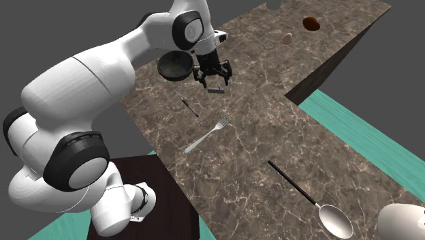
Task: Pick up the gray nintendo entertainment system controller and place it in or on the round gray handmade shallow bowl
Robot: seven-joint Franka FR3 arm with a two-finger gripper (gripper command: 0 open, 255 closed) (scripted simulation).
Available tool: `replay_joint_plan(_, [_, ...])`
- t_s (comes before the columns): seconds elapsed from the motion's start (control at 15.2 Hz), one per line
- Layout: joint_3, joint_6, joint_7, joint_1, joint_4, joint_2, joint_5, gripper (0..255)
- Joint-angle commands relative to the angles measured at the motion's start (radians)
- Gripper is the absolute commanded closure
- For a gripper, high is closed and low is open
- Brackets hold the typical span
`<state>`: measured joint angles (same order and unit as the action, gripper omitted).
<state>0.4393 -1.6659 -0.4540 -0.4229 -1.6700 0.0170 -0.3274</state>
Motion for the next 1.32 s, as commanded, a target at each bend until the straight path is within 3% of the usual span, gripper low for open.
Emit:
replay_joint_plan(0.0, [0.026,0.004,-0.026,-0.026,0.025,0.031,-0.028,0])
replay_joint_plan(0.13, [0.047,0.007,-0.043,-0.050,0.040,0.054,-0.050,0])
replay_joint_plan(0.66, [0.032,-0.095,-0.038,-0.031,-0.064,0.046,-0.052,0])
replay_joint_plan(1.12, [0.032,-0.095,-0.038,-0.031,-0.064,0.046,-0.052,0])
replay_joint_plan(1.19, [0.032,-0.095,-0.038,-0.031,-0.064,0.046,-0.052,255])
replay_joint_plan(1.25, [0.032,-0.095,-0.038,-0.031,-0.064,0.046,-0.052,255])
